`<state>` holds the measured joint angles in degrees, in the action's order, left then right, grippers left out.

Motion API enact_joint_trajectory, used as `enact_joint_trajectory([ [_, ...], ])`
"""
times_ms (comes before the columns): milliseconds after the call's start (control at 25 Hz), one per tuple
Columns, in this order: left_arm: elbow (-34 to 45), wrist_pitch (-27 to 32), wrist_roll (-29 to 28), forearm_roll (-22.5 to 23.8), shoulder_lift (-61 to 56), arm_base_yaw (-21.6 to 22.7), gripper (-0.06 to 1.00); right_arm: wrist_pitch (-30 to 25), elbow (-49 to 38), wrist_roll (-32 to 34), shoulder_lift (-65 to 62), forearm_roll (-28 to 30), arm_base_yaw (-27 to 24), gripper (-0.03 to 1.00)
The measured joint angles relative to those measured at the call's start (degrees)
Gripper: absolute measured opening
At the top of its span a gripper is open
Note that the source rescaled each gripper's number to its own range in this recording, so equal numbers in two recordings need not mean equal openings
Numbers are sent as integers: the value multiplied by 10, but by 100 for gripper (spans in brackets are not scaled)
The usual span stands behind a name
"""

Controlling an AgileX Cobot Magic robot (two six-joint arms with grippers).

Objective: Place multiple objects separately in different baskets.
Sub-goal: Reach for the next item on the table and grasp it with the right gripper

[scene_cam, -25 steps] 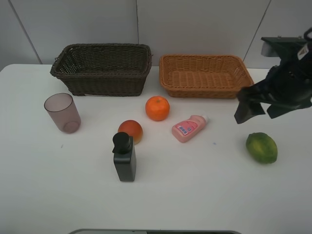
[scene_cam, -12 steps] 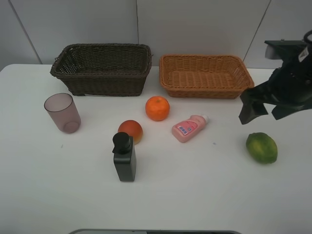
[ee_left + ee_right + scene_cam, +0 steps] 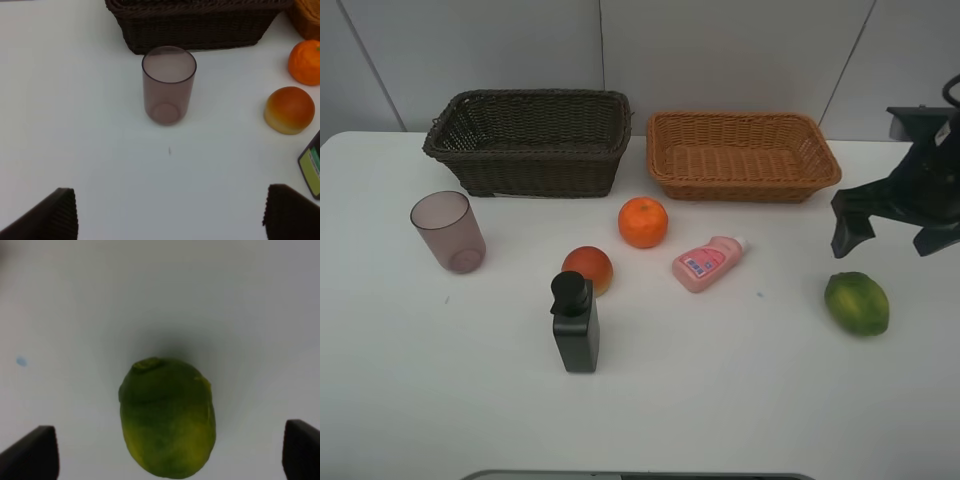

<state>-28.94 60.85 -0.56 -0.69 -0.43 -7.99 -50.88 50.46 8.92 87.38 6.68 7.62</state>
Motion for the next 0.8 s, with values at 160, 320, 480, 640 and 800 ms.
enact_joint_trajectory([
  [160, 0, 0, 0, 0, 0, 0, 96, 26, -8, -26, 32, -21, 0, 99],
  [320, 0, 0, 0, 0, 0, 0, 96, 82, -49, -39, 38, -34, 0, 99],
  [480, 0, 0, 0, 0, 0, 0, 96, 100, -67, -40, 47, -36, 0, 99],
  [640, 0, 0, 0, 0, 0, 0, 96, 107, -71, -40, 58, -35, 0, 99],
  [800, 0, 0, 0, 0, 0, 0, 96, 112, -71, -40, 75, -22, 0, 99],
])
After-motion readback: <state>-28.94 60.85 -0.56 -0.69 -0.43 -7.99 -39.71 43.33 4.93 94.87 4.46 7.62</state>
